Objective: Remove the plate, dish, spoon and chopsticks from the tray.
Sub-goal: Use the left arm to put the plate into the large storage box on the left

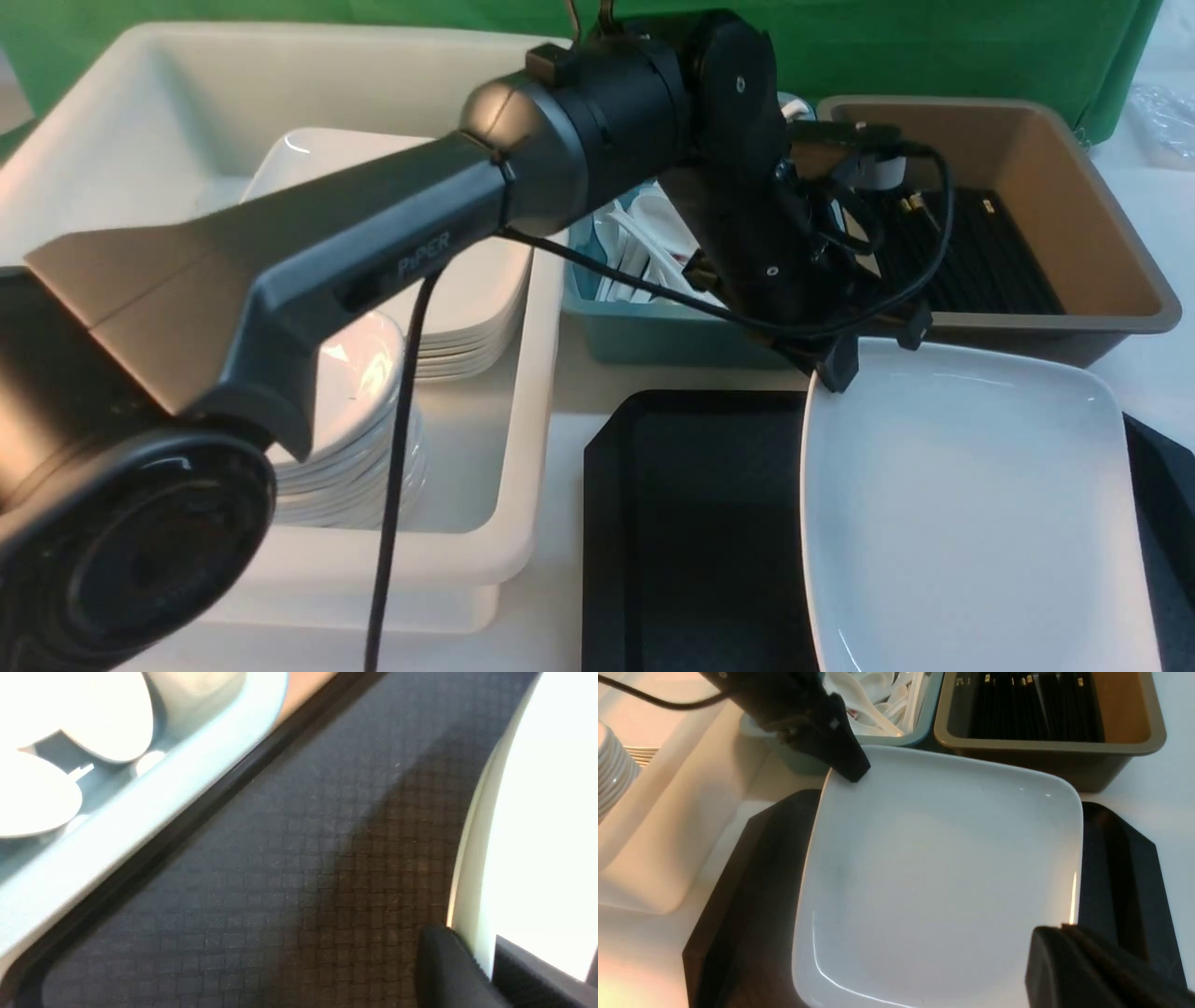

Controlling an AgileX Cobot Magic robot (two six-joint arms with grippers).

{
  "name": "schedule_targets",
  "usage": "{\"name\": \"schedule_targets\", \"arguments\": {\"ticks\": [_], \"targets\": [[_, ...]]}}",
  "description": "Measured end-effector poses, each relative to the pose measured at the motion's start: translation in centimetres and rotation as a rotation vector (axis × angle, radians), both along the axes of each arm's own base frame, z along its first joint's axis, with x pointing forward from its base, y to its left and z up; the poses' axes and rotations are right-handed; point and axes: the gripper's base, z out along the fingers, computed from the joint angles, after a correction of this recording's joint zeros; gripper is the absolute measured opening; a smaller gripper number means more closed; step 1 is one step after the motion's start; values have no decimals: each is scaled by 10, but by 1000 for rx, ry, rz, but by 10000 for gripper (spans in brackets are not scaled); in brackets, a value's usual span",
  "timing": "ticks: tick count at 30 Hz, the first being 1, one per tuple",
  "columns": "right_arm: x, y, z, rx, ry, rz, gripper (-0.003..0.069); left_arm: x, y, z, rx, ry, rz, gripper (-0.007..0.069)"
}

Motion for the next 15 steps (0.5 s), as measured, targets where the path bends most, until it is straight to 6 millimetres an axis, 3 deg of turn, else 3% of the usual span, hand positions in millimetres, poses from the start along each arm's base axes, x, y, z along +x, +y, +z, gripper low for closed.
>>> {"name": "schedule_targets", "arguments": {"ticks": [6,15], "targets": [[1,0,1,2,-16,-3,20,-6,7,25,-11,-60,-21,29],[1,0,2,5,-25,-4,20,-9,12,48,-17,-101,-40,29]]}}
